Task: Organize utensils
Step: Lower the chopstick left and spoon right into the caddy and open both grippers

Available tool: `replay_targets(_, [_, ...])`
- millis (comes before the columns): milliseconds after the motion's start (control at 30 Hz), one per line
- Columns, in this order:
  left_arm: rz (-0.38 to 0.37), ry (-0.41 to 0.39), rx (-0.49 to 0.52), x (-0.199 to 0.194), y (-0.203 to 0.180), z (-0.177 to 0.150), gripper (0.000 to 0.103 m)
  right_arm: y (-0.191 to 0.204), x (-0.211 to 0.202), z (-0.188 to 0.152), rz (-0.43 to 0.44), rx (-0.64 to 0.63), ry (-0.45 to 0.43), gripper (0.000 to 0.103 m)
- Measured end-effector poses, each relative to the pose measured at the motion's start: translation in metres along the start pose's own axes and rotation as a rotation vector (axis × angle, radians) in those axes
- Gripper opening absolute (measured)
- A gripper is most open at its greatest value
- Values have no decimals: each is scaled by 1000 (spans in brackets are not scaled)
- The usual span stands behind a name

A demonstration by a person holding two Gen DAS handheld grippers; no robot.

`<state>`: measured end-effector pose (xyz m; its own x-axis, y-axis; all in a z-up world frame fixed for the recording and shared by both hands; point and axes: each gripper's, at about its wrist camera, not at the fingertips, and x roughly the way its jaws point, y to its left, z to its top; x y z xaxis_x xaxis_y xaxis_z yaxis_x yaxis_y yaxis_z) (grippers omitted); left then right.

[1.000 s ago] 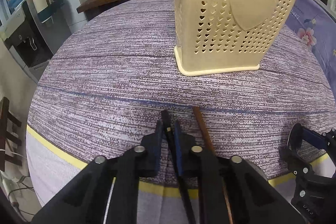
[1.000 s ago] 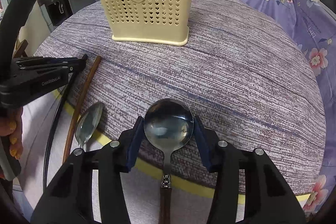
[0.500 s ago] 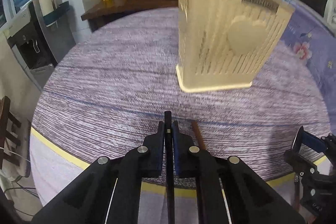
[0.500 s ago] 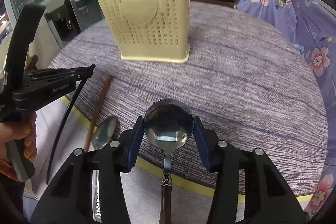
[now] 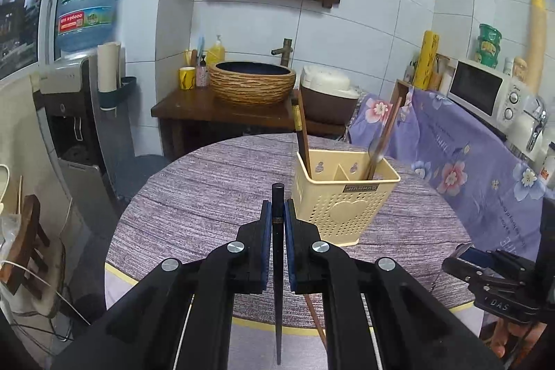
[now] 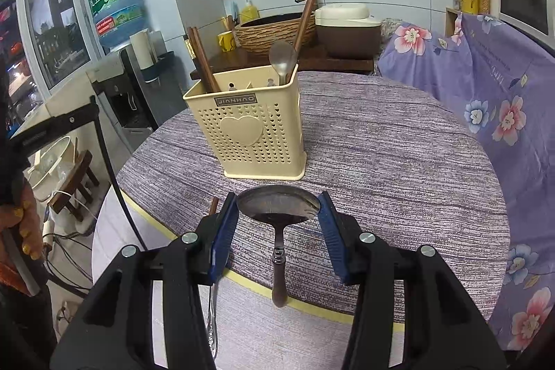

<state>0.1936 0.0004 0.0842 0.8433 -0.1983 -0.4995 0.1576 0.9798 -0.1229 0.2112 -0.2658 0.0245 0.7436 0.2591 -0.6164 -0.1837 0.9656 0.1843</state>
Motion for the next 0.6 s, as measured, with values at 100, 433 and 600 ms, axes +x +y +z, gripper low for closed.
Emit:
replay_targets(100, [-3,-4,4,-1,1,0,8,2,0,0,3,-1,2,48])
replay_targets(433, [-71,-55,-6,-16,-1,32,8,8,-6,20,46,-17,-38,48])
replay_targets(600, [-162,-164,-23,-38,-11,85,8,23,-25,79,57,-50,-182,48])
